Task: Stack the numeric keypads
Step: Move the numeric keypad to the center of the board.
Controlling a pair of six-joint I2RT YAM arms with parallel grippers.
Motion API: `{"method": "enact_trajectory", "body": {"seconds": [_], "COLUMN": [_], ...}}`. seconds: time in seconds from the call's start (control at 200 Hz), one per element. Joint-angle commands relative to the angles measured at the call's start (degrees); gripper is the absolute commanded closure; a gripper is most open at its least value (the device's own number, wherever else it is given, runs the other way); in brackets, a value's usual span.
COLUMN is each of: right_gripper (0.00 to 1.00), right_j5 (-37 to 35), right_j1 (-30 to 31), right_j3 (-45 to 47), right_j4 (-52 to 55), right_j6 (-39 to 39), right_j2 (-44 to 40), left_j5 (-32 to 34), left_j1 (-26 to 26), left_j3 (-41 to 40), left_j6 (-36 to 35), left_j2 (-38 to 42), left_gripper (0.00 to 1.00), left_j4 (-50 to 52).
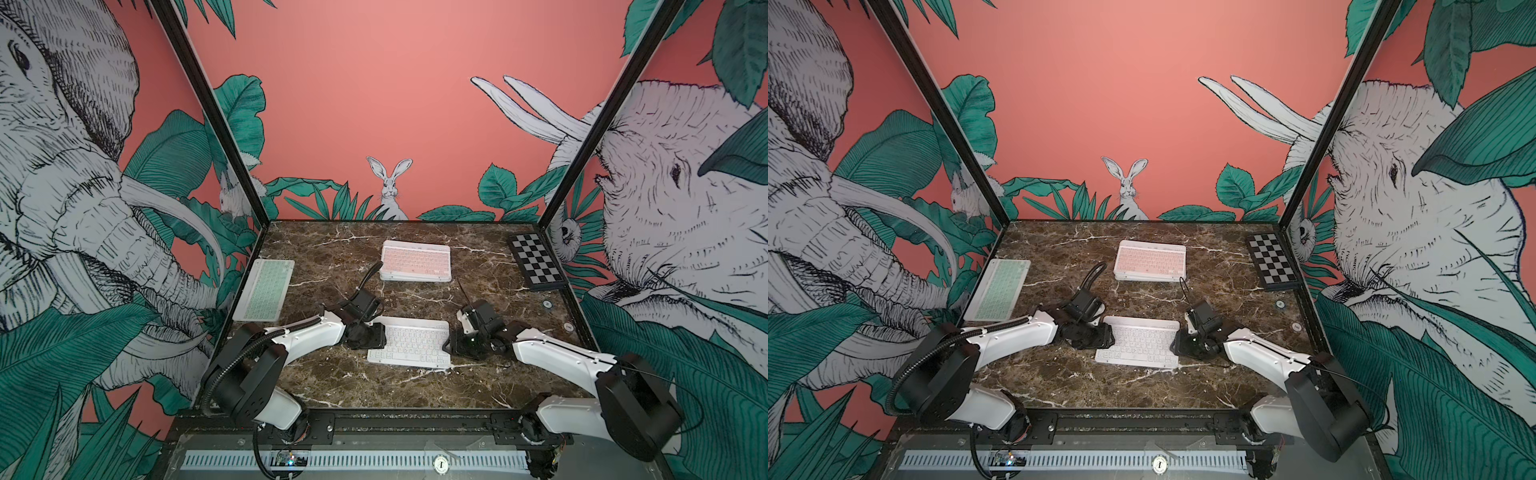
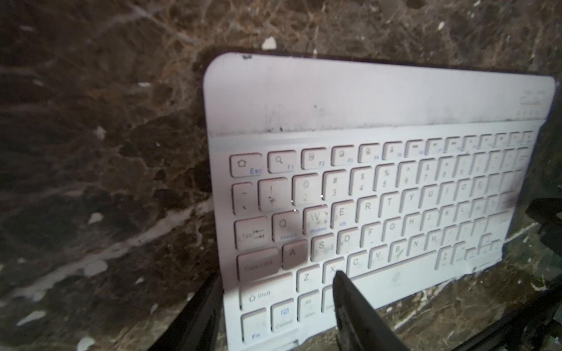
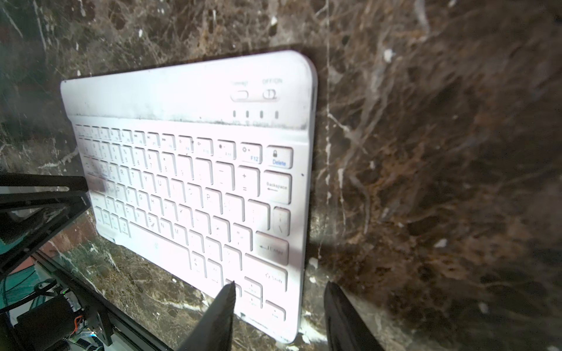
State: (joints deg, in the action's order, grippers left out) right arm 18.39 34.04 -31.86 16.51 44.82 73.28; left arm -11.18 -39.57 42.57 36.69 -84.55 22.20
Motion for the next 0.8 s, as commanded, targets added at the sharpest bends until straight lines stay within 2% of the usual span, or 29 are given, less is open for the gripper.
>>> {"method": "enact_trajectory", "body": {"seconds": [0.0, 0.08, 0.11, 0.435, 0.795], "right_gripper": [0.53, 0.52, 0.52, 0.52, 0.52], "right_j5": [-2.75, -3.04, -3.04, -4.14, -6.99], "right_j1": [0.5, 0.59, 0.67, 1.22, 1.44], "right_j3": [0.15, 0.22, 0.22, 0.38, -0.78], "right_j4": [-0.96, -1.37, -1.55, -3.45, -2.05], "right_j6": [0.79, 0.88, 0.97, 2.34, 0.53], "right_j2": [0.39, 0.71, 0.93, 2.22, 2.81], "left_j5": [-0.42, -0.47, -0.34, -0.16, 0.19], "left_j1": [-0.24, -0.26, -1.89, -2.26, -2.43], "left_j3": [-0.99, -0.99, -0.99, -1.08, -0.99], "left_j6": [1.11, 1.13, 1.19, 1.37, 1.43], "left_j2": [-0.07, -0.17, -0.26, -1.05, -1.31], "left_gripper": [0.4, 0.4, 0.4, 0.4, 0.4], "left_j4": [-0.99, -0.92, -1.01, -1.35, -0.92]}}
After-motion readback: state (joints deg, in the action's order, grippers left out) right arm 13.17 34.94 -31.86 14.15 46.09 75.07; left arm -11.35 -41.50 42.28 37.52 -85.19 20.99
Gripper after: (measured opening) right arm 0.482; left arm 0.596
